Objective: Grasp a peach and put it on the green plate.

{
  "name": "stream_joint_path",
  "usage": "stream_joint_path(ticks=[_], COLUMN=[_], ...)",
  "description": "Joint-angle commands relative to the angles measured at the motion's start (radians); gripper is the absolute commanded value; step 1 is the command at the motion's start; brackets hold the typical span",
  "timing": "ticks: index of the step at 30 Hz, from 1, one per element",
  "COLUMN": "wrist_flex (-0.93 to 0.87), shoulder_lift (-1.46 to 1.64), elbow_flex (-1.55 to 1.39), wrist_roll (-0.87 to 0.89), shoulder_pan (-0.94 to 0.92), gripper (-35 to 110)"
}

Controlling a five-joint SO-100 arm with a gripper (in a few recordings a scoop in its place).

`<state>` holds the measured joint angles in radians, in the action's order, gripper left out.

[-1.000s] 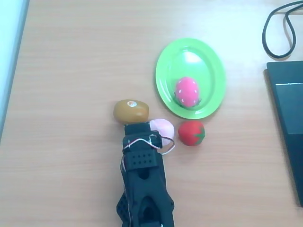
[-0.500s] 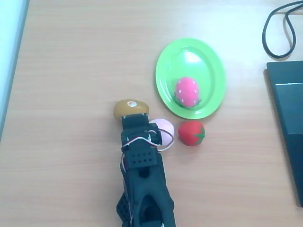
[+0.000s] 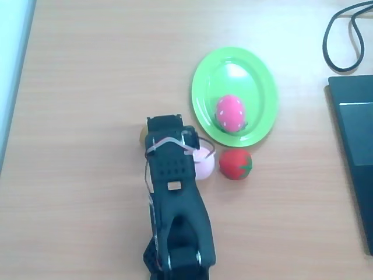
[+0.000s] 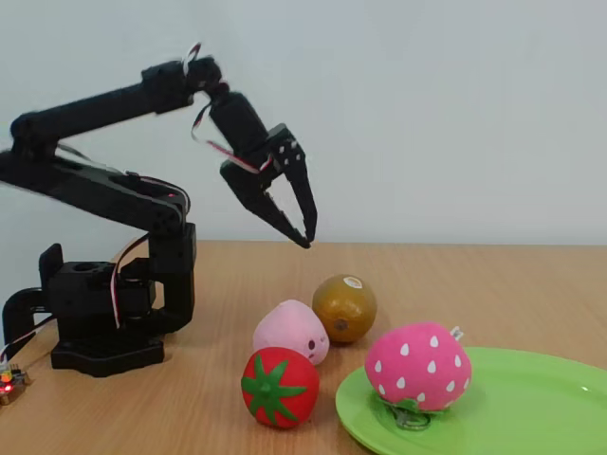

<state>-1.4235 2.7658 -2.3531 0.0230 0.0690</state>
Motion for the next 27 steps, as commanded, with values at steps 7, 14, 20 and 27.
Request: stream_joint_path(ticks=[7,14,20,27], wrist_flex=[-0.183,-0.183,-0.178,-0.175], shoulder_lift=[-0.235,-0.325,-0.327,-0.327], elbow_flex=[0.221,0.215,0.207,0.195], wrist_roll=[-0.161,-0.209,-0.209,-0.244], shoulder_pan=[-0.153,-0.256,-0.258,-0.262], gripper=[-8,-8,-8,-8])
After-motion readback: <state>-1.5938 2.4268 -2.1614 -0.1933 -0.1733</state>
